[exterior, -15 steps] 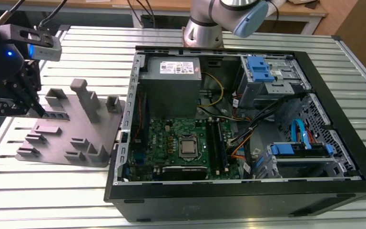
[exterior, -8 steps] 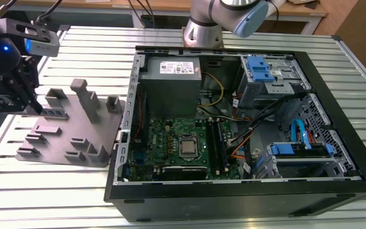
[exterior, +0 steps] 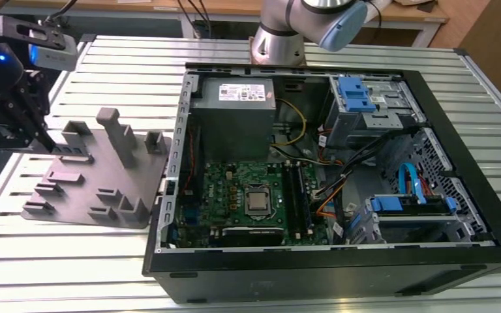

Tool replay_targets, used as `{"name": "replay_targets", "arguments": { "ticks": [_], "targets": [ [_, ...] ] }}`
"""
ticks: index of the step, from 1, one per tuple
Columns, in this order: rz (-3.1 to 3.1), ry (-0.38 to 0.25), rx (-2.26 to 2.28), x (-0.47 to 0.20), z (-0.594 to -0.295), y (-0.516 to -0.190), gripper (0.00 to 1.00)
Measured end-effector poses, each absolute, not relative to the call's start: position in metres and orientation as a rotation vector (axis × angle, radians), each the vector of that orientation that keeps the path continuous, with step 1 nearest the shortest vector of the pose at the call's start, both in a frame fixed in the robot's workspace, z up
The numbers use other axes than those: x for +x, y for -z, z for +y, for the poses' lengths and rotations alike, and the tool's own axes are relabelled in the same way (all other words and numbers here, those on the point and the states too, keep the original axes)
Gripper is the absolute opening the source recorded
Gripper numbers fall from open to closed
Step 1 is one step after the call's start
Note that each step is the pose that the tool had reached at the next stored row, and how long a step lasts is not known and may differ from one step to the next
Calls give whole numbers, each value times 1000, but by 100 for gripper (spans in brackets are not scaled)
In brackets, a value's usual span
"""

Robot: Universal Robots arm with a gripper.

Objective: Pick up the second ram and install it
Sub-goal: 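Pick up the second ram and move it above second insertion slot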

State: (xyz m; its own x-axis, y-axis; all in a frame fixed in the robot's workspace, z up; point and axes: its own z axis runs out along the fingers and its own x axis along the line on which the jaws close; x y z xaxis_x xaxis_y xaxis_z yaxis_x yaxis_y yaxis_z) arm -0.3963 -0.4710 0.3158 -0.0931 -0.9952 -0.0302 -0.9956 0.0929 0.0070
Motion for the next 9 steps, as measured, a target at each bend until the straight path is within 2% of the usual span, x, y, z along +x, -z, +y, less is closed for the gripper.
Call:
{"name": "replay_targets", "arguments": {
  "ticks": [9],
  "targets": [
    [2309,-40,-2103,-396,-471,-328,11]
  ]
}}
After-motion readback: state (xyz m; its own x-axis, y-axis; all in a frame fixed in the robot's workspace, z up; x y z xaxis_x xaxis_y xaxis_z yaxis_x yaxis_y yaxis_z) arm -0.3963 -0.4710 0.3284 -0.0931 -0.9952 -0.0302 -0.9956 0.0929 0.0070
